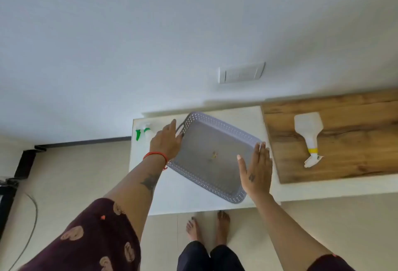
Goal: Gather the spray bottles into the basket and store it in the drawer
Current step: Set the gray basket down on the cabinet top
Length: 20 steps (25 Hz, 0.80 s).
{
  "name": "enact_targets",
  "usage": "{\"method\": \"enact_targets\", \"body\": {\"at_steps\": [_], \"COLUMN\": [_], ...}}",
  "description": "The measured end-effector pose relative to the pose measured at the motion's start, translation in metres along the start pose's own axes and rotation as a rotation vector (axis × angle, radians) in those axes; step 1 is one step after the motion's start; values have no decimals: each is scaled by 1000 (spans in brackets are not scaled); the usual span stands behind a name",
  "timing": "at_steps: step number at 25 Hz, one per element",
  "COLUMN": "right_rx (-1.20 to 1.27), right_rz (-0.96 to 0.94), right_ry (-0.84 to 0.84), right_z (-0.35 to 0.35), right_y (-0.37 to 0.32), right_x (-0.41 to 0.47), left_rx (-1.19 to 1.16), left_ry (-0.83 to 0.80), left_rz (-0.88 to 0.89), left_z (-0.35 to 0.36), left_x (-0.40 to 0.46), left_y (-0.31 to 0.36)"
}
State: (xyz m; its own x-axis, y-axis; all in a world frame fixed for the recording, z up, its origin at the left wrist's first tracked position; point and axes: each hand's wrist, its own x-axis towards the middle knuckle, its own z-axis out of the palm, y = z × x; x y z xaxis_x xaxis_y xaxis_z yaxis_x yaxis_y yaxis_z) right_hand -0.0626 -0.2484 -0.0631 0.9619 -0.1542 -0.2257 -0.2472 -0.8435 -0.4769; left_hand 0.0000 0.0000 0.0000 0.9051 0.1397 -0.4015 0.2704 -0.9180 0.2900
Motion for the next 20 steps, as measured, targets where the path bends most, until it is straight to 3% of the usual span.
{"method": "enact_targets", "body": {"at_steps": [9, 20], "right_rx": [77, 112], "right_rz": [367, 323], "right_ry": [24, 109], "right_z": [88, 75], "right_y": [43, 69], "right_x": [15, 47], "left_rx": [-39, -53], "left_ry": [-61, 95], "left_rz": [-103, -126], "left_z": [88, 103], "left_x": [75, 85], "left_y": [-46, -48]}}
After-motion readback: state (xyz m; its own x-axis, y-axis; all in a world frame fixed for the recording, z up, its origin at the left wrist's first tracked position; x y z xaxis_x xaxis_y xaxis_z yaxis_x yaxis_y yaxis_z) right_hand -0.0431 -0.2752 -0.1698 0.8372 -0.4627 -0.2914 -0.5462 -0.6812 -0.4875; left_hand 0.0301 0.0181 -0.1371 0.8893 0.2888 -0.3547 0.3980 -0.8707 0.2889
